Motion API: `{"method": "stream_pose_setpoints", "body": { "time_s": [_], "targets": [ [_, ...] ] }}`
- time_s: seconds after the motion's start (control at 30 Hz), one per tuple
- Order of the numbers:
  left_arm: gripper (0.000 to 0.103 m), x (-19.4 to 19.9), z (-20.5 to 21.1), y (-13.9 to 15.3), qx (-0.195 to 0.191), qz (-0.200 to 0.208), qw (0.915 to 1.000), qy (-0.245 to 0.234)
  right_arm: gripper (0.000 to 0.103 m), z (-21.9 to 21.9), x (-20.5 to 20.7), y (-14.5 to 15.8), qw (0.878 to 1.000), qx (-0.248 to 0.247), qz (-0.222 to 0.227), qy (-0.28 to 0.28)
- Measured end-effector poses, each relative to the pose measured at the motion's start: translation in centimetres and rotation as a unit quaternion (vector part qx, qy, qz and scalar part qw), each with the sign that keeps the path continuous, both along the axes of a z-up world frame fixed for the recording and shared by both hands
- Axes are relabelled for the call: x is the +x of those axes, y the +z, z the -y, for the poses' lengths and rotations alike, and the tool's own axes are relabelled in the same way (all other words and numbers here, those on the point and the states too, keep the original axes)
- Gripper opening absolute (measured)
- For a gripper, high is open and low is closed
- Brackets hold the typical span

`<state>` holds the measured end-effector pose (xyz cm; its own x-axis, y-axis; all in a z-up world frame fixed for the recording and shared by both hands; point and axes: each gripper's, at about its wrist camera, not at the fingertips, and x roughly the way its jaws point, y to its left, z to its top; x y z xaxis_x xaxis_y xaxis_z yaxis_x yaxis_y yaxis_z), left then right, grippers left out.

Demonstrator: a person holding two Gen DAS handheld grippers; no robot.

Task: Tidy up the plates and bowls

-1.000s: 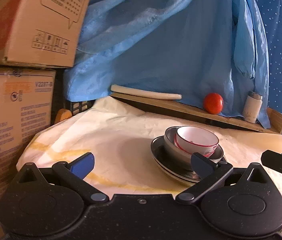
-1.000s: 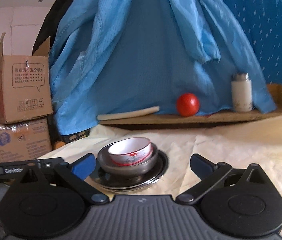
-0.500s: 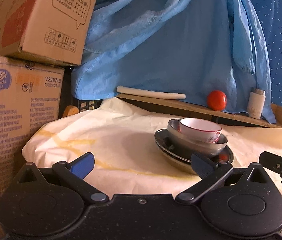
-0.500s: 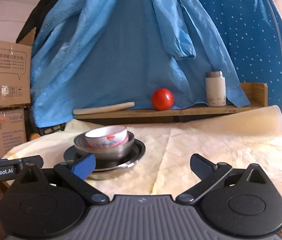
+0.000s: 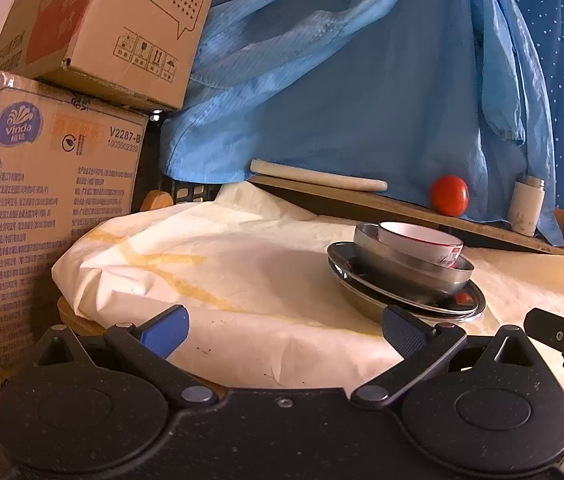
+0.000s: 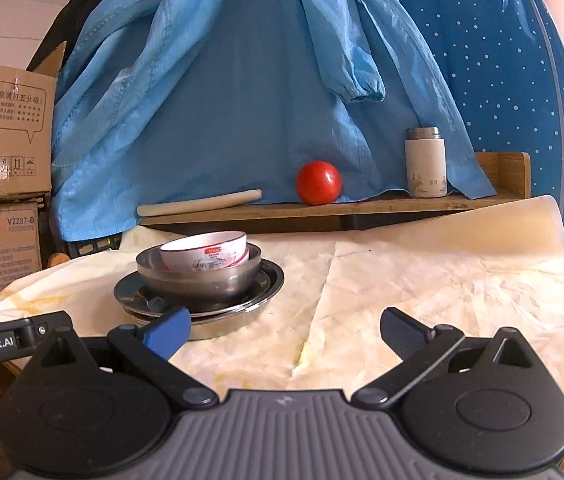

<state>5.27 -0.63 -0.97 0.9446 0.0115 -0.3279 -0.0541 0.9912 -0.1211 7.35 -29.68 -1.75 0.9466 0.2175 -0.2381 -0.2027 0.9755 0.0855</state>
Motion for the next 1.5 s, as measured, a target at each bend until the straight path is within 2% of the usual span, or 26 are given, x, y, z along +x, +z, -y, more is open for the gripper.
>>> {"method": "stream_pose_setpoints", "body": {
  "time_s": [1.5],
  "targets": [
    [0.102,-0.36,0.13,-0.14,0.007,-0.003,1.0,0.002,0.103,-0.13,-0.23,-0.35,1.0,-0.003,0.004,-0.003]
  ]
}}
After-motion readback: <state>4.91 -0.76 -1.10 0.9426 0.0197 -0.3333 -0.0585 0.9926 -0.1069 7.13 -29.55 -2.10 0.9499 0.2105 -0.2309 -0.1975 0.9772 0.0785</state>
